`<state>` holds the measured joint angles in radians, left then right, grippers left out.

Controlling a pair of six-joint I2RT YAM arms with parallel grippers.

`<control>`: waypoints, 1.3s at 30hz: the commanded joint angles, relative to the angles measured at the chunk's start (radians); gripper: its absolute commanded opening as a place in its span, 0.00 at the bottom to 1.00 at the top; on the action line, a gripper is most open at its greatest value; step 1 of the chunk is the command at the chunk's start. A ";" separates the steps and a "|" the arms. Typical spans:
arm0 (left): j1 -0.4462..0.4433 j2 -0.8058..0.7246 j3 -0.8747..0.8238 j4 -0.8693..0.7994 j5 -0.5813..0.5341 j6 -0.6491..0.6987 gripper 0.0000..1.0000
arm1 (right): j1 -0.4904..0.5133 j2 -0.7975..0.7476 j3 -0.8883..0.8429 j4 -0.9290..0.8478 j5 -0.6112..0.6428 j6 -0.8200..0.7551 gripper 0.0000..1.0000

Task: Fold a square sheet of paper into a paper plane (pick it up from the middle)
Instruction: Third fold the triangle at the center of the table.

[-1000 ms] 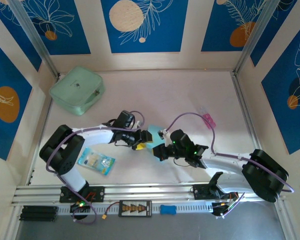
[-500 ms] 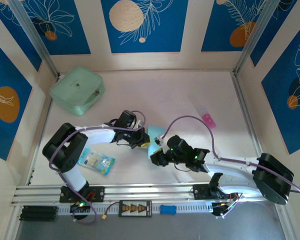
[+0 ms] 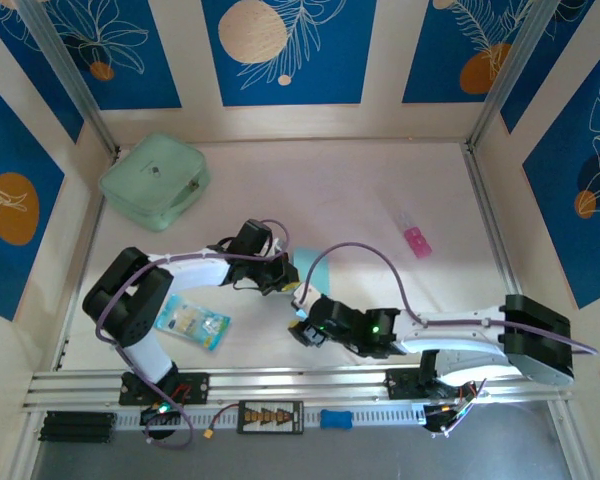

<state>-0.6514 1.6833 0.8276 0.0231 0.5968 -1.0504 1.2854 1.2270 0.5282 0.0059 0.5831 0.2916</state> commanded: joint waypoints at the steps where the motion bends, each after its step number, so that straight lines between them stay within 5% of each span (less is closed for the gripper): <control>1: -0.004 -0.022 -0.001 0.012 -0.008 -0.012 0.00 | 0.044 0.068 0.061 -0.023 0.191 -0.021 0.63; 11: -0.005 -0.019 0.001 0.009 -0.002 -0.011 0.00 | 0.080 0.154 0.111 -0.148 0.283 0.044 0.59; 39: -0.004 -0.009 0.008 0.001 -0.001 -0.008 0.01 | 0.041 0.100 0.067 -0.098 0.193 0.081 0.11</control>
<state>-0.6514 1.6833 0.8276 0.0231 0.5941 -1.0504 1.3342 1.3502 0.6128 -0.1120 0.7925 0.3508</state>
